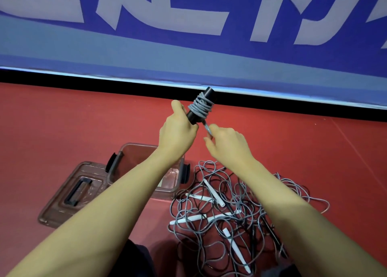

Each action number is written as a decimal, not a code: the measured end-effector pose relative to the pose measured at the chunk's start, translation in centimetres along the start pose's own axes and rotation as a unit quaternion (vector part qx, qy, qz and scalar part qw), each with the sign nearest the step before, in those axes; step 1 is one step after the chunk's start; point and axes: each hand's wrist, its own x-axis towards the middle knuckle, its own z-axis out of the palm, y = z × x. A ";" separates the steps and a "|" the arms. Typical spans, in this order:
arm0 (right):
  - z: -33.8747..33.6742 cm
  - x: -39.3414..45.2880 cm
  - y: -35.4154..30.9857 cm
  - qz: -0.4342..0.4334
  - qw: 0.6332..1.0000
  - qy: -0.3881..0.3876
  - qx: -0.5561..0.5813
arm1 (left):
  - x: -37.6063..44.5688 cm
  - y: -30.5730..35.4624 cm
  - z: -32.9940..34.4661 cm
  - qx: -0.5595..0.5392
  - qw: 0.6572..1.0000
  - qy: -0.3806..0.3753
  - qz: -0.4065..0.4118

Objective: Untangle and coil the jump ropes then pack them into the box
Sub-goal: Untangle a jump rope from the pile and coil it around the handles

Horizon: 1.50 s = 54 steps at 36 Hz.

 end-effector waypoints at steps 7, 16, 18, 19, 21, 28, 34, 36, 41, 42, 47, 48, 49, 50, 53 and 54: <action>-0.5 -0.3 -0.7 -0.034 0.996 -0.019 0.077 | 0.2 -1.2 0.6 0.102 0.994 -0.024 0.008; -1.6 -0.4 -0.5 -0.134 0.991 0.015 0.003 | 0.5 -2.1 0.9 0.335 0.930 -0.137 0.064; -1.8 -0.3 -0.2 -0.142 0.988 0.048 -0.030 | 0.5 -2.1 1.1 0.373 0.908 -0.159 0.104; -1.9 -0.4 -0.1 -0.136 0.988 0.067 -0.041 | 0.4 -2.1 1.1 0.389 0.898 -0.169 0.119; -2.0 -0.3 -0.2 -0.108 0.990 0.068 -0.060 | 0.4 -2.1 1.3 0.418 0.877 -0.188 0.145; -1.5 -0.3 0.5 0.010 1.000 -0.013 -0.018 | 0.6 -1.7 0.8 0.430 0.863 -0.156 0.214; -1.8 0.0 1.1 0.089 0.990 -0.007 0.108 | 0.1 -1.0 0.1 0.440 0.845 -0.114 0.282; -1.8 0.0 1.3 0.105 0.987 -0.016 0.123 | 0.1 -0.8 0.1 0.411 0.849 -0.142 0.300; -1.3 0.3 2.2 0.160 0.963 -0.015 0.217 | 0.4 -1.3 0.1 0.345 0.841 -0.129 0.396; -1.2 0.3 2.3 0.166 0.959 -0.019 0.231 | 0.4 -1.3 0.2 0.324 0.842 -0.105 0.417; -1.2 0.5 2.3 0.153 0.954 -0.034 0.254 | 0.4 -1.6 0.3 0.233 0.851 -0.031 0.469; -1.3 0.6 2.3 0.151 0.956 -0.033 0.251 | 0.4 -1.7 0.2 0.204 0.864 -0.027 0.459; -1.4 0.7 2.2 0.150 0.956 -0.028 0.250 | 0.3 -1.6 0.0 0.166 0.882 -0.030 0.439; -1.4 0.8 2.2 0.150 0.955 -0.022 0.253 | 0.2 -1.5 -0.2 0.122 0.904 -0.040 0.407; -1.6 0.7 2.1 0.124 0.966 0.003 0.225 | -0.7 0.0 -1.1 -0.012 0.964 -0.073 0.255; -1.7 0.6 1.9 0.109 0.976 0.008 0.186 | -0.9 0.4 -1.0 -0.037 0.976 -0.072 0.204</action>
